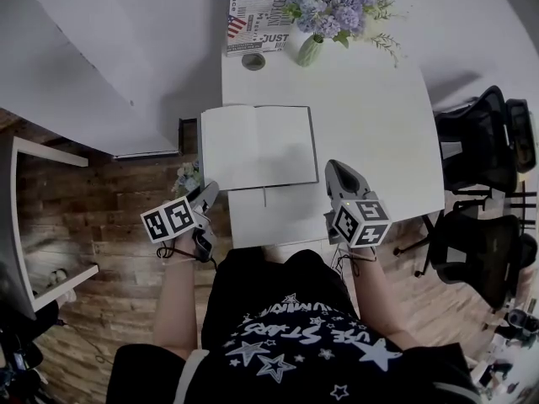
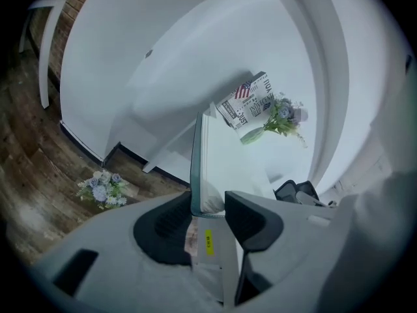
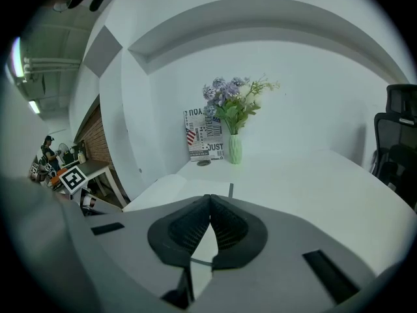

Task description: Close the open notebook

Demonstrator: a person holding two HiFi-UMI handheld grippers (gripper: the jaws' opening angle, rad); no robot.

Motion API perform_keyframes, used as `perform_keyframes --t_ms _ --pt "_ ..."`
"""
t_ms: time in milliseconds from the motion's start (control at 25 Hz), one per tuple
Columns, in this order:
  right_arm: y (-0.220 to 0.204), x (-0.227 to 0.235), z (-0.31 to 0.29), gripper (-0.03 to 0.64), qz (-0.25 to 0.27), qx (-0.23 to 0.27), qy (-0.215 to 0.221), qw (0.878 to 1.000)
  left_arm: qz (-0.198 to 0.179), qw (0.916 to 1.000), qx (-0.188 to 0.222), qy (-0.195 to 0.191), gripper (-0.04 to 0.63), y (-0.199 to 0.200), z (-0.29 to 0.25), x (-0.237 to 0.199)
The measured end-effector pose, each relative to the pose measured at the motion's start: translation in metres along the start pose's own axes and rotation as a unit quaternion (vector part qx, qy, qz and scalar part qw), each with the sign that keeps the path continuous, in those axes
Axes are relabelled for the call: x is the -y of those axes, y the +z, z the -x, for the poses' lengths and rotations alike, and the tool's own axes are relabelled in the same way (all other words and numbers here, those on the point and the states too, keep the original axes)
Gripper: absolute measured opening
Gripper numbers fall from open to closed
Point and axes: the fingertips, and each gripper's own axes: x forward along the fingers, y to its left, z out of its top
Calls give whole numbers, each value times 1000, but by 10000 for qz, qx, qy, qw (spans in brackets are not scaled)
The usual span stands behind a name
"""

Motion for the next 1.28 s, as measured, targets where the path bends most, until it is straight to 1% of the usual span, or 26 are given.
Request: perform_keyframes --t_ms 80,160,280,360,520,680,760,920,1080,1280 --pt "2 3 1 2 -19 49 9 10000 -119 9999 64 68 131 4 5 3" --pt "4 3 3 3 -28 92 59 9999 -225 9996 141 132 102 7 9 8" --pt "5 3 6 3 -1 147 184 9997 -342 9987 319 205 80 11 15 17" --pt "9 5 8 2 -9 214 285 9994 -511 9974 432 282 68 16 20 25" --pt "13 11 14 3 15 277 482 9985 -909 9932 580 434 61 21 27 49" --pt "23 24 20 3 -59 421 552 9976 -1230 9884 679 581 57 24 33 72" --pt "28 29 23 3 -12 477 560 9973 -1406 9854 717 643 55 25 35 85" --pt "35 39 29 3 101 564 536 9969 -1665 9809 809 600 48 25 34 114" --pt "36 51 36 3 -3 656 458 9968 -2024 9745 795 560 44 22 28 140" --pt "30 69 46 3 -151 686 312 9970 -2324 9686 740 476 43 16 19 165"
